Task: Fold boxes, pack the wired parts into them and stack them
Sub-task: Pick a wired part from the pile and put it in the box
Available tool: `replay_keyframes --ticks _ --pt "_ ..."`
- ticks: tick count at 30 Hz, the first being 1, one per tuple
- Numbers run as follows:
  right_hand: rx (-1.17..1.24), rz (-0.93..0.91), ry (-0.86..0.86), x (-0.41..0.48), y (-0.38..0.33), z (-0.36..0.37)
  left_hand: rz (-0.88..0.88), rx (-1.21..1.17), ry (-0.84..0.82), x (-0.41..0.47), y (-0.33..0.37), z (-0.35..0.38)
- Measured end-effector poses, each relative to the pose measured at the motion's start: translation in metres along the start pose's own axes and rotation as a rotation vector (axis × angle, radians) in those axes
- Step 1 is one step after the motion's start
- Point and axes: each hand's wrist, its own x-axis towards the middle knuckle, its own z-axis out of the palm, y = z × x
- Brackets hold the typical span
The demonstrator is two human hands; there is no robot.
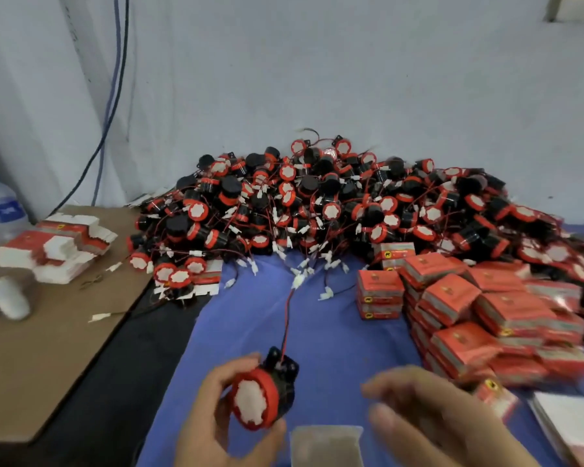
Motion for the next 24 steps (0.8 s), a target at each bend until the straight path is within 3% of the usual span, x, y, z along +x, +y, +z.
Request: replay_keyframes --ticks 3,6,9,16,19,24 --pt "-0.029 0.141 -0.09 -0.004 -0.011 0.011 0.094 -0.016 -0.208 -0.008 0.008 0.0" --pt "0.17 0.096 0.021 -0.002 -0.005 0.015 0.077 0.013 -0.376 -0.015 0.021 0.003" --pt "0.144 0.043 0.042 -0.006 0.005 0.013 0.1 0.273 -0.487 -0.015 0.023 0.003" --pt "-0.376 -0.02 0.113 -0.022 0.042 0.027 0.242 0.724 -0.737 -0.011 0.012 -0.009" --pt "-0.571 -0.087 0.112 -0.026 0.056 0.034 0.341 0.79 -0.686 -0.014 0.006 -0.008" --pt "-0.841 -0.112 -0.077 -0.029 0.065 0.041 0.443 0.933 -0.693 -0.025 -0.007 -0.012"
